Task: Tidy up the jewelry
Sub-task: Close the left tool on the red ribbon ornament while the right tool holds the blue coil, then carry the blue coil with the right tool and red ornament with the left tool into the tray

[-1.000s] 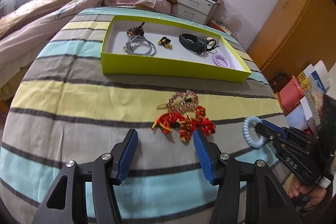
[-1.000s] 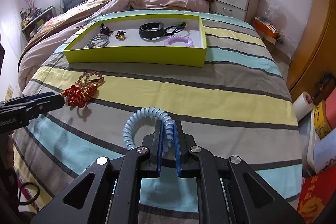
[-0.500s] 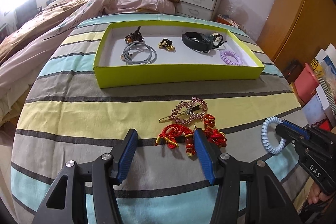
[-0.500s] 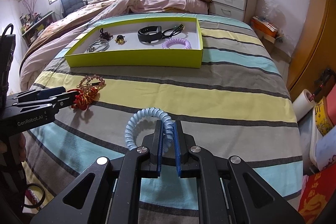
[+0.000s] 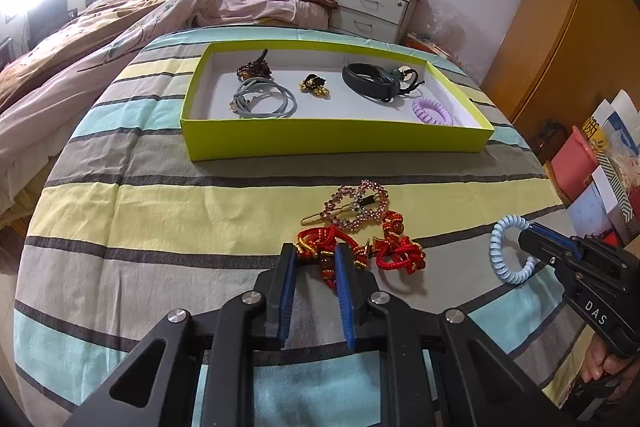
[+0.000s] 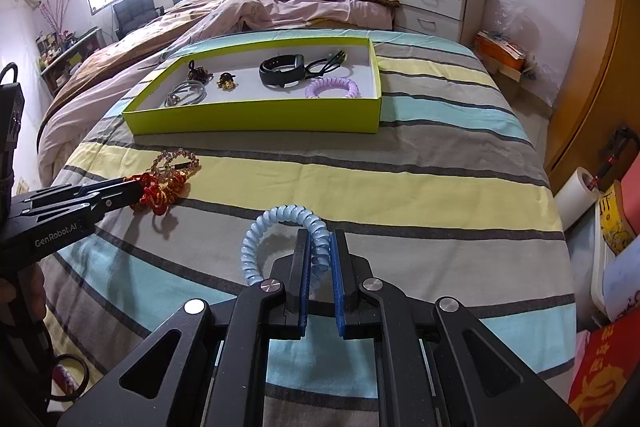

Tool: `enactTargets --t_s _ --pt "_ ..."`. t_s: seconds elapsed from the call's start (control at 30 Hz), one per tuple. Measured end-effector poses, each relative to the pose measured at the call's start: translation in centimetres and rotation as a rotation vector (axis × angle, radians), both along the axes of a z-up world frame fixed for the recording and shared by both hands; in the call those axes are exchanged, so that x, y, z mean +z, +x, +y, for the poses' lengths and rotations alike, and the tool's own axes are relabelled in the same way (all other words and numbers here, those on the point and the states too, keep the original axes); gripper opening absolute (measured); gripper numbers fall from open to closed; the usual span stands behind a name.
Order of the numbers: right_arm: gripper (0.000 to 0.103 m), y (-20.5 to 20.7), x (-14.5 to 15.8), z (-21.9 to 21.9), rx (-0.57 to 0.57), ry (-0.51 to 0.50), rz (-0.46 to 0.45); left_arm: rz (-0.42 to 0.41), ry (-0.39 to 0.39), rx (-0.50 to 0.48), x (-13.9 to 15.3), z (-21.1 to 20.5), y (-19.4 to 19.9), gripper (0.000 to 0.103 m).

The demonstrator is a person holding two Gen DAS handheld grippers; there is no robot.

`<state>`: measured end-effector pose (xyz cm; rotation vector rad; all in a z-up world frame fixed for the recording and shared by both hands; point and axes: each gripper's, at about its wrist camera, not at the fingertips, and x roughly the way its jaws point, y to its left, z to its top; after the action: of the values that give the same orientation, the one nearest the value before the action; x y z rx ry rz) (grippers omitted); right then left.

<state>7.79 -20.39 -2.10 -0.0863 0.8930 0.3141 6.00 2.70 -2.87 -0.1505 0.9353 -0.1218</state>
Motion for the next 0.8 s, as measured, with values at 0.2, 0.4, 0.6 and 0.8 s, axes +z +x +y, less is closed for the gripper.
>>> enactTargets --t_s 0.2,0.4,0.6,0.8 --pt "0.01 -0.1 0.3 0.0 -0.002 0.007 -0.006 -0.011 -0.005 0.006 0.3 0.4 -0.5 0.014" --pt "0.01 -0.4 0.6 0.1 -0.005 0.015 -0.014 -0.027 -0.017 0.011 0.8 1.0 -1.0 0.01" --pt "0.01 -0.6 1.0 0.2 -0.006 0.029 -0.024 -0.049 -0.046 0.017 1.4 1.8 -1.5 0.01" --pt "0.01 -0.7 1.6 0.4 -0.002 0.041 -0.036 -0.066 -0.046 0.02 2.2 2.2 -1.7 0.01"
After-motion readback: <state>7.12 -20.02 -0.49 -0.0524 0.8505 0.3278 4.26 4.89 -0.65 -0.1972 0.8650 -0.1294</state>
